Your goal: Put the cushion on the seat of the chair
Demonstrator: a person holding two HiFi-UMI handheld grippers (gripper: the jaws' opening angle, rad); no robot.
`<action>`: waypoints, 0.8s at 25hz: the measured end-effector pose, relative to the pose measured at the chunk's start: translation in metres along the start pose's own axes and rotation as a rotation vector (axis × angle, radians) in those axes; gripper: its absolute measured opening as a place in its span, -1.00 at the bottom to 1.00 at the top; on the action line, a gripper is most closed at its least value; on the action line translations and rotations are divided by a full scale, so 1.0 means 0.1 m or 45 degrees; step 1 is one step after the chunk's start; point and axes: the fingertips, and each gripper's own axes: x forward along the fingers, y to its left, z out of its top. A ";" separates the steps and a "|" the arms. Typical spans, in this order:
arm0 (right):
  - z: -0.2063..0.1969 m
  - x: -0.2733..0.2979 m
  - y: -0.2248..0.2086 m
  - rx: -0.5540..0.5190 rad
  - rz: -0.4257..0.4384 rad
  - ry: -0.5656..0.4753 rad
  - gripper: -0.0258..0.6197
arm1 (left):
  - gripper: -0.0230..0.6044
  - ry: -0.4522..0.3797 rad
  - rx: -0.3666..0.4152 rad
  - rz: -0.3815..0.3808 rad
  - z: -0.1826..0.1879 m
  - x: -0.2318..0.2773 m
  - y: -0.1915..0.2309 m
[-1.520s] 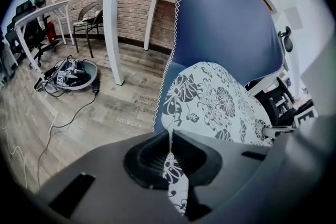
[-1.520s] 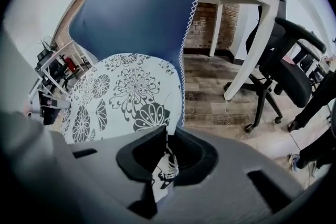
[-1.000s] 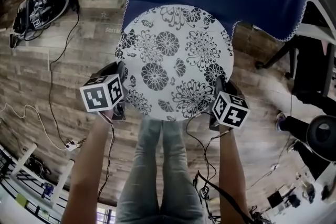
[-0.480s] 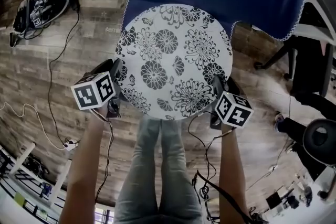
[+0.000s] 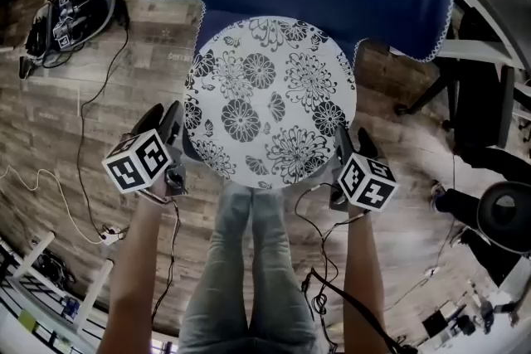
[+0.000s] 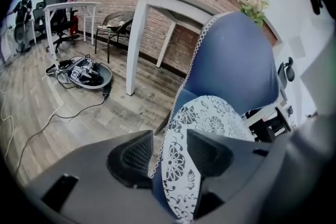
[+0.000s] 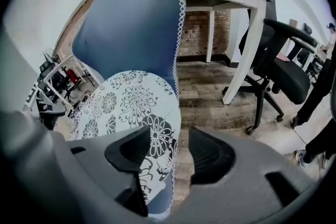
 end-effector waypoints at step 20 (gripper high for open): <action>1.55 -2.63 0.33 0.071 0.037 -0.508 -0.85 | -0.84 -0.488 0.238 -0.043 1.41 -2.59 -1.27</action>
